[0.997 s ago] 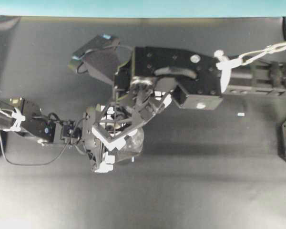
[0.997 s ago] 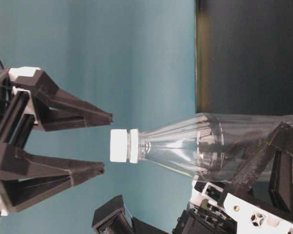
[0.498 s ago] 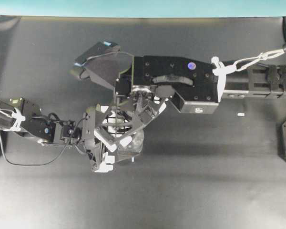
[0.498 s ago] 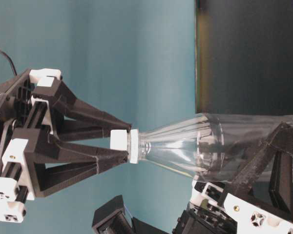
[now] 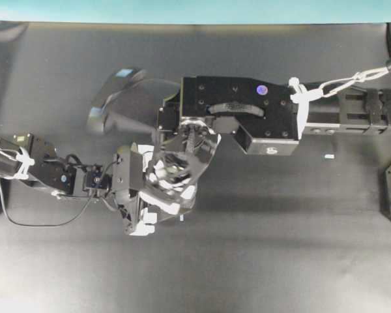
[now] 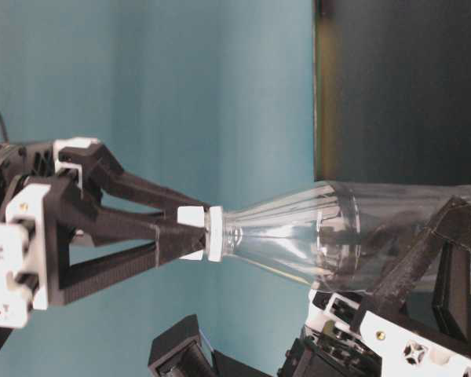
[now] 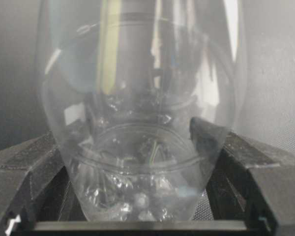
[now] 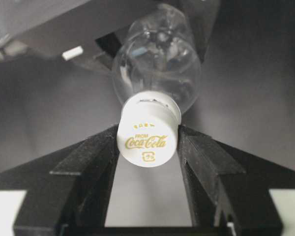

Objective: Open the bottle cap by holding the bottle with the left arm and twisting the cap with the right arm.

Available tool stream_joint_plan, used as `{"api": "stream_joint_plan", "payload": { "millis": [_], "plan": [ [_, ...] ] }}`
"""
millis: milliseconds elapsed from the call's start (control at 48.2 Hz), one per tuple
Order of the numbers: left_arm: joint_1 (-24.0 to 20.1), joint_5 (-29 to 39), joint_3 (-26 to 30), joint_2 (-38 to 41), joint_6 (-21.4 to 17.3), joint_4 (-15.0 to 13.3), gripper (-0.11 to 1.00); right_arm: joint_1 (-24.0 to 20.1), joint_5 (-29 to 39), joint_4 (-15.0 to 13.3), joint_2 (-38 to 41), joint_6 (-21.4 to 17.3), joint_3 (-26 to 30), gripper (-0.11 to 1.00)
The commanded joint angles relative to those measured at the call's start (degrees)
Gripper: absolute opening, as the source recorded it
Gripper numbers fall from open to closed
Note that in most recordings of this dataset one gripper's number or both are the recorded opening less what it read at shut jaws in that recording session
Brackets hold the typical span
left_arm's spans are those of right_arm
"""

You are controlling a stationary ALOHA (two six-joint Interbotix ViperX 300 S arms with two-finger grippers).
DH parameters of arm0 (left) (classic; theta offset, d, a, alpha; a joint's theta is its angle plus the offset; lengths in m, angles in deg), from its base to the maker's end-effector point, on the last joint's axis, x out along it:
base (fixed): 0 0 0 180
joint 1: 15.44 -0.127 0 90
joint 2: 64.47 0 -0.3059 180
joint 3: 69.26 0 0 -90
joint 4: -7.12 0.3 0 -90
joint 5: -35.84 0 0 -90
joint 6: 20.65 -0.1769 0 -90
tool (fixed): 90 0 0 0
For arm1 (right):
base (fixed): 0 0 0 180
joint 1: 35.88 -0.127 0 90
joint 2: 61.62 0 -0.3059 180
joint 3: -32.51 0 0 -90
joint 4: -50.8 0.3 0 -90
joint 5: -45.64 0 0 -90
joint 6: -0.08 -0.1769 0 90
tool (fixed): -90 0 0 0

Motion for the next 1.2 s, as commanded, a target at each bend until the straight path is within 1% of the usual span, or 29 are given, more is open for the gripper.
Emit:
{"api": "stream_joint_plan", "payload": {
  "millis": [0,145,374,457,519,581,644,664,727,768,810,1184],
  "plan": [
    [0.35,-0.18,0.44,-0.09,0.09,0.18,0.81,-0.09,0.09,0.09,-0.09,5.8,0.53,0.37],
    [0.35,-0.18,0.44,-0.09,0.09,0.18,0.81,0.26,0.09,0.09,0.0,13.18,0.79,0.37],
    [0.26,-0.18,0.44,-0.09,0.0,0.18,0.81,0.62,-0.97,0.0,0.0,21.97,0.62,0.37],
    [0.35,-0.18,0.44,-0.18,0.0,0.18,0.81,0.53,-1.76,0.0,-0.09,27.07,0.53,0.37],
    [0.35,-0.18,0.44,-0.09,0.0,0.18,0.81,0.44,-2.64,0.0,-0.18,31.64,0.35,0.37],
    [0.35,-0.18,0.35,-0.09,0.0,0.18,0.81,0.26,-3.52,0.0,-0.35,36.65,0.0,0.37],
    [0.35,-0.18,0.44,-0.09,0.0,0.18,0.81,0.09,-4.13,0.0,-0.44,42.36,-0.26,0.37],
    [0.35,-0.18,0.44,-0.09,0.0,0.18,0.81,0.0,-4.31,0.09,-0.53,44.82,-0.44,0.37],
    [0.53,-0.18,0.44,-0.09,0.0,0.18,0.81,0.0,-4.57,0.0,-0.7,48.96,-0.88,0.37],
    [0.53,-0.26,0.53,-0.09,0.0,0.18,0.81,0.0,-4.66,0.0,-0.79,50.36,-1.05,0.37],
    [0.53,-0.18,0.53,-0.09,0.0,0.18,0.81,0.0,-4.75,0.0,-0.88,50.8,-1.23,0.37],
    [0.62,-0.18,0.53,-0.09,0.0,0.18,0.81,0.0,-5.36,0.0,-1.32,50.98,-2.11,0.37]
  ]
}}
